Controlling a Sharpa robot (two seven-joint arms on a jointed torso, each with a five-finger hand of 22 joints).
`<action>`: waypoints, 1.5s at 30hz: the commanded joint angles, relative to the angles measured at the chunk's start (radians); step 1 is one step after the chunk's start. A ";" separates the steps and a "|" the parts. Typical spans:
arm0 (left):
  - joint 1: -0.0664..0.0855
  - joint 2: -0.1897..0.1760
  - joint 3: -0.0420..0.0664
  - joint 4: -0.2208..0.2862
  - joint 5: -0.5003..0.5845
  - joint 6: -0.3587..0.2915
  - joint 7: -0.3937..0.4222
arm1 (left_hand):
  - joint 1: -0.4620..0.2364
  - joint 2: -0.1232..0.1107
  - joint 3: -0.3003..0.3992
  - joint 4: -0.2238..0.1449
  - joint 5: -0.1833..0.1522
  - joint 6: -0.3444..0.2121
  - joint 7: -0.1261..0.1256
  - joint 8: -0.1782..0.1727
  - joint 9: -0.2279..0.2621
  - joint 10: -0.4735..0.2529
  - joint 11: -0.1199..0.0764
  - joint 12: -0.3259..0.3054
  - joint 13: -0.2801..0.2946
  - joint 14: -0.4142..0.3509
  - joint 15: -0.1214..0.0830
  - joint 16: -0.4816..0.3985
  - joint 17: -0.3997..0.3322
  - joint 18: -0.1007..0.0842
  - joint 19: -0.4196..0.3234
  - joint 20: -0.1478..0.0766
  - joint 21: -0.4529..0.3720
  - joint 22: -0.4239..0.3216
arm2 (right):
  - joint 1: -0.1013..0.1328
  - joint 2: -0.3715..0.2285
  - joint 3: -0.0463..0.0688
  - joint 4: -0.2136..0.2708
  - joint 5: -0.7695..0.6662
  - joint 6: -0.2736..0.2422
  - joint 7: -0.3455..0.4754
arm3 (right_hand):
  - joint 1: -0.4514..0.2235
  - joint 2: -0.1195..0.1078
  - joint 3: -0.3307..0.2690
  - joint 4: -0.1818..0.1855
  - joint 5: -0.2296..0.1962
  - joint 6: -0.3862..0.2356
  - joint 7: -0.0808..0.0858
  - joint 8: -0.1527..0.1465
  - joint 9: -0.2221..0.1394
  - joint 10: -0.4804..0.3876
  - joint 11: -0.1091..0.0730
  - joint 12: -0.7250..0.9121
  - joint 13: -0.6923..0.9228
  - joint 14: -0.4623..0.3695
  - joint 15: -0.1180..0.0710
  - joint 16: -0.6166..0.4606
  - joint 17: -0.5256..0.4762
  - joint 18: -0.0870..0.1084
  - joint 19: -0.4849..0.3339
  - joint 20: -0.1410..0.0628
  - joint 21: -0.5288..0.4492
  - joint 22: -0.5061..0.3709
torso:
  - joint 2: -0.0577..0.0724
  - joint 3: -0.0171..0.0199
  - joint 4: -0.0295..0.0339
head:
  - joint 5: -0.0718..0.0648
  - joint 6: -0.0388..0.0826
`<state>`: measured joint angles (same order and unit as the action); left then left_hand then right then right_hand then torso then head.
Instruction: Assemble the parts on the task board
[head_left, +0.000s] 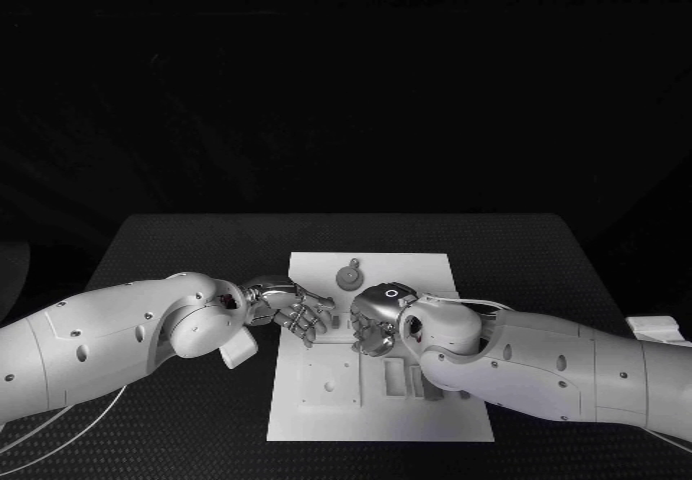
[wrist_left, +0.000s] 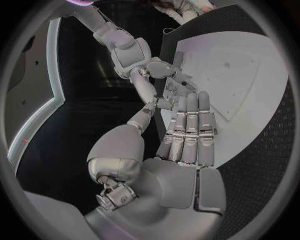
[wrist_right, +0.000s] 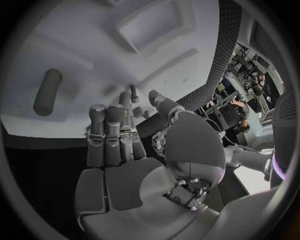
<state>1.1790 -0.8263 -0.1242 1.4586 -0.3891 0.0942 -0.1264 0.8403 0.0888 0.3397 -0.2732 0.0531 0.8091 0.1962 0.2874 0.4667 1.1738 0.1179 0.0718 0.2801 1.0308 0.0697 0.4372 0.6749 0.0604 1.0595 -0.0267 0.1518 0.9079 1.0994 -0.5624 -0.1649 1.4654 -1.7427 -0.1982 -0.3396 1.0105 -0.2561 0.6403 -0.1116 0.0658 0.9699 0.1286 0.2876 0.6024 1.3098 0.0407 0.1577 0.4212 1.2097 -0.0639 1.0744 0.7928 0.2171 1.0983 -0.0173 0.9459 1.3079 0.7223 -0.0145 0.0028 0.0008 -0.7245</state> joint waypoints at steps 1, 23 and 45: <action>0.000 0.001 0.000 0.004 0.007 0.004 0.011 | 0.006 0.003 0.001 -0.006 -0.002 0.006 -0.003 0.005 0.001 0.005 -0.004 0.005 0.001 0.006 -0.002 -0.004 0.001 0.015 -0.004 -0.004 -0.001 0.001 | -0.006 0.006 -0.001 0.001 -0.021 0.006 -0.009 | 0.013 0.005 -0.001 -0.003 0.001 0.007 0.000 0.006 0.005 0.001 -0.005 0.005 0.006 0.000 -0.010 -0.001 0.001 0.045 -0.002 -0.001 -0.006 0.016 | 0.000 0.0004 -0.0007 | 0.002 -0.001; 0.000 -0.001 0.000 0.004 -0.001 0.008 0.008 | 0.008 0.002 0.001 -0.009 -0.002 0.005 -0.003 0.005 0.000 0.005 -0.004 0.005 0.001 0.007 -0.002 -0.006 0.003 0.015 -0.004 -0.004 -0.001 0.001 | -0.024 0.019 -0.001 -0.019 -0.037 -0.025 -0.003 | 0.072 0.127 0.003 -0.137 0.002 0.019 -0.008 0.016 0.047 0.002 -0.012 0.021 0.064 0.010 -0.016 -0.004 0.002 0.045 0.001 -0.001 -0.002 0.018 | 0.000 0.0004 -0.0009 | 0.006 -0.007; 0.000 0.004 0.000 0.003 -0.003 0.019 0.008 | 0.007 0.002 0.000 -0.010 -0.002 0.005 -0.002 0.004 -0.001 0.005 -0.004 0.005 0.002 0.007 -0.002 -0.008 0.004 0.014 -0.004 -0.003 -0.001 0.001 | -0.024 0.031 -0.001 -0.028 -0.068 -0.049 -0.091 | -0.066 0.050 0.002 -0.004 0.002 0.060 -0.028 0.028 0.081 0.042 -0.036 0.063 0.142 0.030 -0.039 0.006 0.011 0.045 0.025 -0.012 0.005 0.018 | -0.001 0.0000 -0.0003 | 0.003 -0.009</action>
<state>1.1789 -0.8246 -0.1243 1.4598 -0.3912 0.0971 -0.1273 0.8403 0.0888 0.3397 -0.2786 0.0531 0.8090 0.1961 0.2873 0.4664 1.1739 0.1179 0.0718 0.2805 1.0308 0.0697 0.4333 0.6775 0.0656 1.0595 -0.0266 0.1518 0.9076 1.0773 -0.5309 -0.1648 1.4387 -1.7836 -0.2507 -0.3915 0.9484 -0.2042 0.6414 -0.1195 0.0658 1.0251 0.0999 0.3112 0.6817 1.3477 0.0030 0.2173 0.5574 1.2427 -0.0956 1.0758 0.8028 0.2251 1.1175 -0.0286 0.9461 1.3077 0.7216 -0.0140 0.0021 0.0048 -0.7332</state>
